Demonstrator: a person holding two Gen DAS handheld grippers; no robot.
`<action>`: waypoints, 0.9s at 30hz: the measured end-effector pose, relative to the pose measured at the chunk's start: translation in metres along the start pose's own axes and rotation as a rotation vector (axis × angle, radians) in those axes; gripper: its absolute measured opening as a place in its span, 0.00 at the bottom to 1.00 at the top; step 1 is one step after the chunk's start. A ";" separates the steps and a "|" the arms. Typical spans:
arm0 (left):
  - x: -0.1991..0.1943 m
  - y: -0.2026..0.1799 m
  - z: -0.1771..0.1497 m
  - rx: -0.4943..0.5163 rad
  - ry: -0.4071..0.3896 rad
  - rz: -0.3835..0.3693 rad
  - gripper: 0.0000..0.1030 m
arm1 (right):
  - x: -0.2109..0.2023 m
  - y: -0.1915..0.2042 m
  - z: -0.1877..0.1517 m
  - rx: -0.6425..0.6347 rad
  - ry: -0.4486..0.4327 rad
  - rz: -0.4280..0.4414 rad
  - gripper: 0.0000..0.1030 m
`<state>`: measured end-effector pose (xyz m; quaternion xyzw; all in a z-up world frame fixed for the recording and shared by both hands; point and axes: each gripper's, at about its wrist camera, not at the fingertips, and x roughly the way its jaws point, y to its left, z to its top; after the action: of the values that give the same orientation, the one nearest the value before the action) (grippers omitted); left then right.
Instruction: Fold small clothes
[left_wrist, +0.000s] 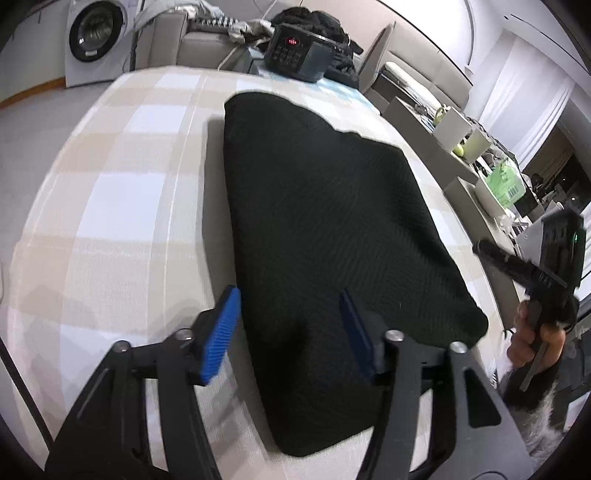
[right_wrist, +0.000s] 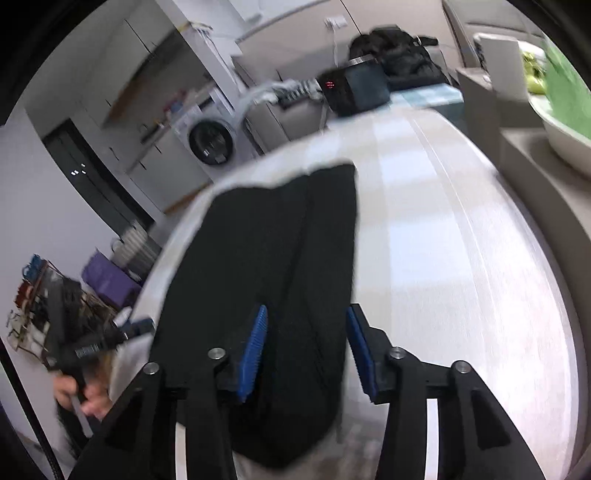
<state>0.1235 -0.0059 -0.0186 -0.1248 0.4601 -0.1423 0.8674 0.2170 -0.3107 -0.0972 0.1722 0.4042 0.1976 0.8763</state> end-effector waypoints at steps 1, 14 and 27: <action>0.000 -0.001 0.005 0.003 -0.008 0.007 0.58 | 0.006 0.004 0.008 0.000 -0.008 0.016 0.49; 0.013 0.012 0.043 -0.017 -0.068 0.073 0.99 | 0.117 0.031 0.075 -0.161 0.069 -0.007 0.09; 0.050 0.028 0.056 -0.036 -0.014 0.062 0.99 | 0.158 -0.043 0.094 -0.002 0.086 -0.116 0.62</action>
<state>0.2006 0.0066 -0.0365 -0.1273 0.4600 -0.1064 0.8723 0.3933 -0.2840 -0.1604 0.1388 0.4504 0.1539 0.8684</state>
